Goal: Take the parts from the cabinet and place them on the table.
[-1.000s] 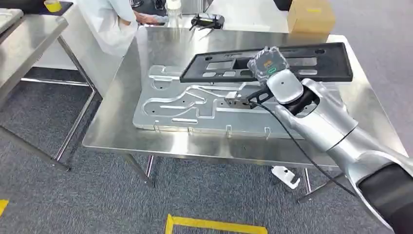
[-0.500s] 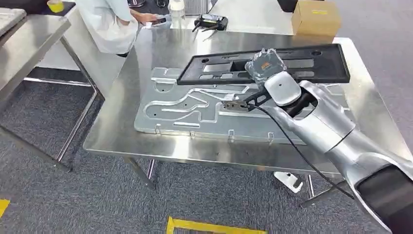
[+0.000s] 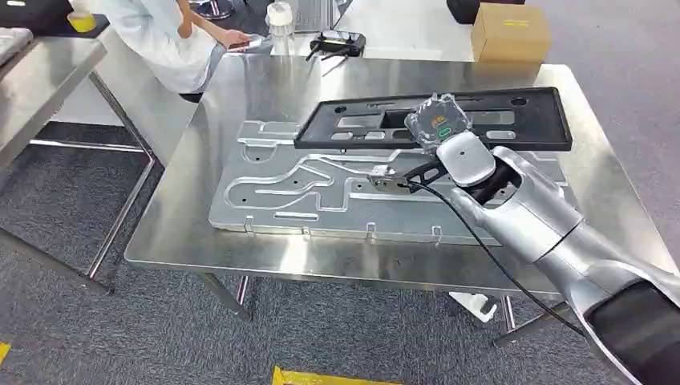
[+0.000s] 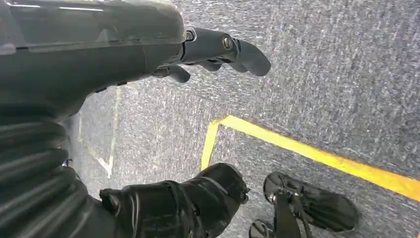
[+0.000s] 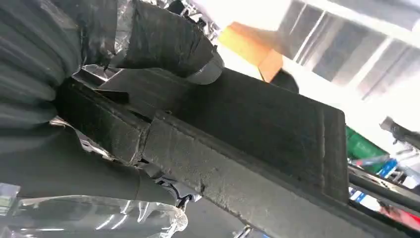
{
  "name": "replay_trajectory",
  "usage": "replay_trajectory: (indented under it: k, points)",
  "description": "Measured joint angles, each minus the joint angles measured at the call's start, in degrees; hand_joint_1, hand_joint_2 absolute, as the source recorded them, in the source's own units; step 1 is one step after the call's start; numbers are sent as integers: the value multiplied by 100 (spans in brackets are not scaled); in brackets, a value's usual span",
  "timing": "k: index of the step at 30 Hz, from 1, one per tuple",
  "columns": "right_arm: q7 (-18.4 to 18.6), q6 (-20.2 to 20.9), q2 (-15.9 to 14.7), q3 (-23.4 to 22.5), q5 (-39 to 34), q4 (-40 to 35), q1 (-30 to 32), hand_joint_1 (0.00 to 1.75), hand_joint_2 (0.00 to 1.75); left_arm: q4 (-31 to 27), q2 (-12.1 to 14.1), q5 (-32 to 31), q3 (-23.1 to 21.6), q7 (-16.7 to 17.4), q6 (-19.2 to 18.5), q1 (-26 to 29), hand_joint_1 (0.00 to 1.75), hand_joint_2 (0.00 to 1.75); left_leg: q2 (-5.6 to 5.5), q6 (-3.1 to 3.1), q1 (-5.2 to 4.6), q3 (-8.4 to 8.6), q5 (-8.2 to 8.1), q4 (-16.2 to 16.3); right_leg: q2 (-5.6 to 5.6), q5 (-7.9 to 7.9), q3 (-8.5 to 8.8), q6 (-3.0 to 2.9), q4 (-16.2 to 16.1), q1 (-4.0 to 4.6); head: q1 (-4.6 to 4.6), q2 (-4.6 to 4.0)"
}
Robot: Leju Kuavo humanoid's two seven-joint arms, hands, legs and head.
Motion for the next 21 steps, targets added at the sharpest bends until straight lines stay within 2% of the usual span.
replay_trajectory:
  k: [2,3,4,5,7,8,9,10,11,12,13,14,15,16,18,19,21]
  points:
    - [-19,-76,7,0,0,9,76,161,175,0,2,0,-2,4,7,1,0,175,-9,28,-16,3,-11,-6,-2,7,25,54,-49,-14,-2,0]
    - [-31,-98,15,0,0,11,97,161,175,0,0,0,-2,4,9,-1,0,175,-5,57,15,46,5,-68,0,-6,53,90,-64,13,-6,0]
    - [-39,-135,17,-2,2,22,138,161,175,0,0,0,-4,4,17,6,0,175,5,80,58,113,28,-137,-23,-48,18,118,10,-9,9,0]
    - [-39,-186,17,-7,6,39,141,161,175,0,0,-2,-4,2,24,9,0,175,5,106,62,141,13,-156,-31,-164,-70,138,214,-1,33,0]
    - [-44,-251,39,-7,11,57,191,161,175,0,0,-7,-4,0,33,-8,0,175,8,153,62,161,-13,-151,-33,-531,-547,170,1093,-26,44,0]
    - [-46,-256,39,-7,11,70,249,161,175,0,0,-7,-4,-4,33,-16,0,175,6,166,61,177,-31,-151,-34,-634,-780,188,1482,-40,44,0]
    - [-46,-256,39,-7,11,90,308,161,175,0,0,-7,-7,-9,37,-16,0,175,-2,167,63,191,-54,-142,-35,-662,-960,201,1727,-52,53,0]
    - [-46,-256,39,-7,11,107,357,161,175,0,-2,-7,-7,-11,44,-5,0,175,-18,157,69,209,-78,-127,-36,-534,-999,211,1687,-69,48,0]
    - [-46,-258,39,-7,11,120,376,161,175,0,-9,-11,-7,-15,48,8,0,175,-24,144,75,227,-108,-109,-37,-330,-928,216,1447,-84,50,0]
    - [-46,-260,39,-7,11,133,378,161,175,0,-18,-11,-7,-20,50,11,0,175,-32,117,82,248,-153,-67,-44,16,-718,222,914,-102,48,0]
    - [-46,-267,39,-9,11,138,374,161,175,0,-22,-13,-7,-24,57,10,0,175,-34,93,88,264,-201,-22,-58,286,-494,224,406,-110,48,0]
    - [-46,-278,39,-13,11,151,375,161,175,0,-20,-15,-7,-39,63,11,0,175,-37,52,77,256,-254,18,-63,249,-356,224,139,-99,55,0]
    - [-46,-299,44,-13,13,157,372,161,175,0,-13,-18,-9,-52,72,-5,0,175,-47,10,49,230,-289,74,-47,231,-323,187,78,-69,61,0]
    - [-46,-312,44,-15,15,171,391,161,175,0,-9,-20,-9,-57,74,-3,0,175,-46,-3,48,234,-283,41,-45,230,-329,156,94,-82,52,0]
    - [-44,-326,44,-15,20,194,422,161,175,0,-9,-20,-13,-59,77,1,0,175,-45,-45,60,253,-285,15,-33,218,-334,97,91,-53,37,0]
    - [-44,-328,44,-17,22,201,423,161,175,0,-2,-20,-15,-59,81,-1,0,175,-41,-88,66,229,-332,35,-37,230,-294,53,52,-102,44,0]
    - [-20,-345,46,-48,33,223,423,161,175,0,-20,-20,-24,-59,81,-2,0,175,1,-134,79,102,-525,398,-39,206,-257,-2,38,-105,2,0]
